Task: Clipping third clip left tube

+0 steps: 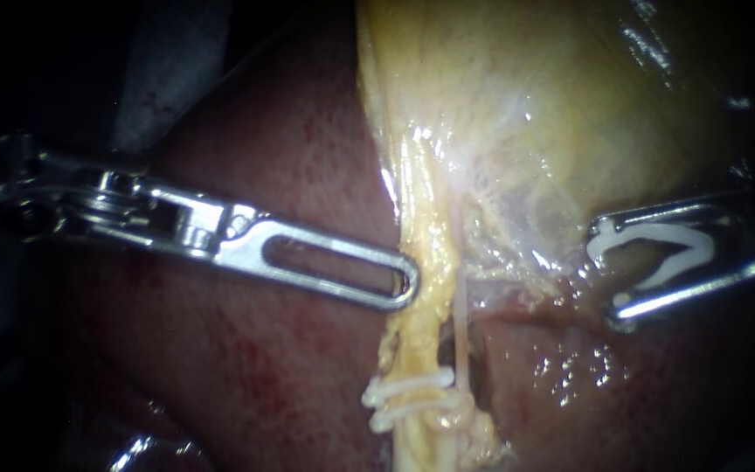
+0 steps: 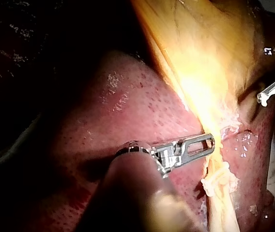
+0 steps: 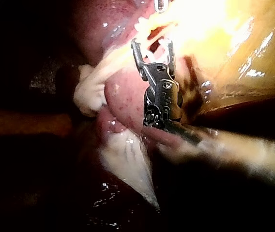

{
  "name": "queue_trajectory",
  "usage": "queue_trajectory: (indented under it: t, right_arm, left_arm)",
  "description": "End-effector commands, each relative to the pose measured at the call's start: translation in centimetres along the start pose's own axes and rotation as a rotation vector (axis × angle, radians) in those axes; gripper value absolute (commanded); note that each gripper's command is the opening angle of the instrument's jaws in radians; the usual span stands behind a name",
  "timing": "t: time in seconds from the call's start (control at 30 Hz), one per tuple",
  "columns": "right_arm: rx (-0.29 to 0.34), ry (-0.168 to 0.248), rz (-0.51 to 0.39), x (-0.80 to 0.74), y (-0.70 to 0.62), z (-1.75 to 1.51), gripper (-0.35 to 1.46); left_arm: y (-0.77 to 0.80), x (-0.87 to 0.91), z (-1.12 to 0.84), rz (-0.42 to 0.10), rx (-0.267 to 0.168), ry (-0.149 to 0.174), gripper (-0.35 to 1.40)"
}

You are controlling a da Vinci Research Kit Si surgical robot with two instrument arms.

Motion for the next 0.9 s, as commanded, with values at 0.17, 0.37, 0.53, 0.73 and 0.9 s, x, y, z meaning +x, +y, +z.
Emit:
queue_trajectory:
  t: [0.17, 0.37, 0.53, 0.73, 0.9]
  right_arm:
    - [0.0, 0.0, 0.0, 0.0, -0.01, 0.01, 0.54]
    - [-0.003, 0.001, -0.001, -0.02, -0.01, 0.07, 0.53]
    - [-0.002, 0.0, -0.002, -0.03, -0.02, 0.14, 0.53]
    - [0.008, -0.007, -0.007, -0.09, -0.02, 0.28, 0.53]
    - [0.014, -0.011, -0.01, -0.11, -0.03, 0.39, 0.52]
  left_arm:
    - [-0.02, 0.0, -0.01, 0.0, 0.0, 0.001, -0.35]
    - [-0.12, 0.01, -0.09, -0.004, 0.006, 0.005, -0.35]
    - [-0.2, 0.05, -0.21, -0.006, 0.013, 0.011, -0.35]
    - [-0.32, 0.08, -0.32, -0.01, 0.015, 0.009, -0.35]
    - [-0.41, 0.12, -0.38, -0.013, 0.017, 0.008, -0.35]
